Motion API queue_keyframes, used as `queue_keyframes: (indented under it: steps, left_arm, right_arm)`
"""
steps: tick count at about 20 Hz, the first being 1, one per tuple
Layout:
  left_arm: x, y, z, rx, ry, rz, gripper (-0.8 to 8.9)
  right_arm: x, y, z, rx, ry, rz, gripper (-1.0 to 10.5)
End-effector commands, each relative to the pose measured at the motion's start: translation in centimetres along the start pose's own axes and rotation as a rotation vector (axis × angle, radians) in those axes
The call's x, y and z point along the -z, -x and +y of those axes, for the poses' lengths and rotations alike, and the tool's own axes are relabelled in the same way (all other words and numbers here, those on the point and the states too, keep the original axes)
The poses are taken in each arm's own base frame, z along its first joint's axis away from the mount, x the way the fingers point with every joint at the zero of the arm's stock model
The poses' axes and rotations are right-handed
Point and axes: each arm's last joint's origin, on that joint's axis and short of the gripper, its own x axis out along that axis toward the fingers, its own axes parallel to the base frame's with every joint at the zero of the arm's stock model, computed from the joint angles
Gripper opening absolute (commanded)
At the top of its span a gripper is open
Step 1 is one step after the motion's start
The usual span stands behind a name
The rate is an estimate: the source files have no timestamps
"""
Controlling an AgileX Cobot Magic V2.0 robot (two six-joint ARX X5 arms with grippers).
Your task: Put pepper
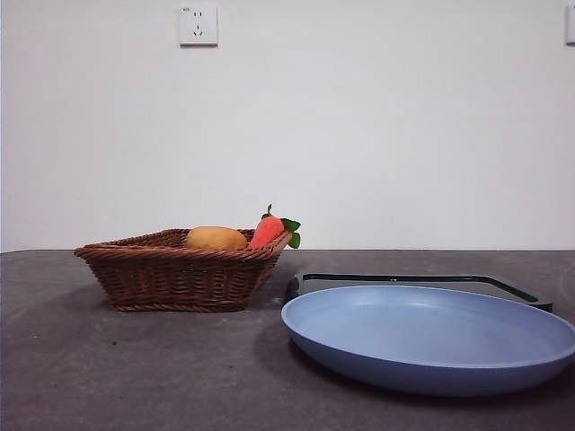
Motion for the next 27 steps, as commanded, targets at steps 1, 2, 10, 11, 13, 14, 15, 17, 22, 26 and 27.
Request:
queue_keyframes:
  steps: [1,2,10,11,13,14,15,17,22,26,27]
  left_arm:
    - [0.1,-0.1,0.1,0.003,0.119,-0.011,0.08]
    - [0.1,-0.1,0.0,0.004,0.140,-0.015,0.08]
    - [-0.8,0.1,-0.4,0.129,0.265,-0.032,0.06]
    - [-1.1,0.3,-0.5,0.140,0.274,-0.031,0.06]
    - [-1.9,0.6,-0.7,0.142,0.280,-0.026,0.06]
    - [-2.5,0.8,-0.8,0.140,0.281,-0.019,0.06]
    - [-2.9,0.9,-0.9,0.138,0.282,-0.012,0.06]
    - [-4.1,1.3,-1.1,0.138,0.281,0.001,0.06]
    - [-7.0,1.6,-1.8,0.181,0.246,0.043,0.06]
    - [-9.3,1.4,-2.3,0.246,0.173,0.131,0.06]
    - [-9.8,1.4,-2.5,0.268,0.150,0.156,0.06]
  right_arm:
    - [-0.3,0.0,0.1,-0.006,-0.024,-0.043,0.1]
    - [-0.4,0.0,0.1,-0.008,-0.023,-0.052,0.1]
    - [-1.5,0.2,0.3,-0.040,-0.241,-0.120,0.1]
    - [-1.8,0.3,0.3,-0.043,-0.280,-0.123,0.1]
    - [-2.5,0.4,0.5,-0.049,-0.309,-0.127,0.1]
    - [-3.1,0.5,0.6,-0.051,-0.317,-0.130,0.1]
    - [-3.5,0.5,0.6,-0.057,-0.317,-0.130,0.1]
    - [-4.7,0.7,0.9,-0.081,-0.313,-0.127,0.1]
    - [-8.1,0.8,1.5,-0.112,-0.280,-0.052,0.1]
    - [-11.2,0.9,2.2,-0.142,-0.204,0.088,0.1]
    - [-12.0,1.0,2.4,-0.152,-0.181,0.131,0.1]
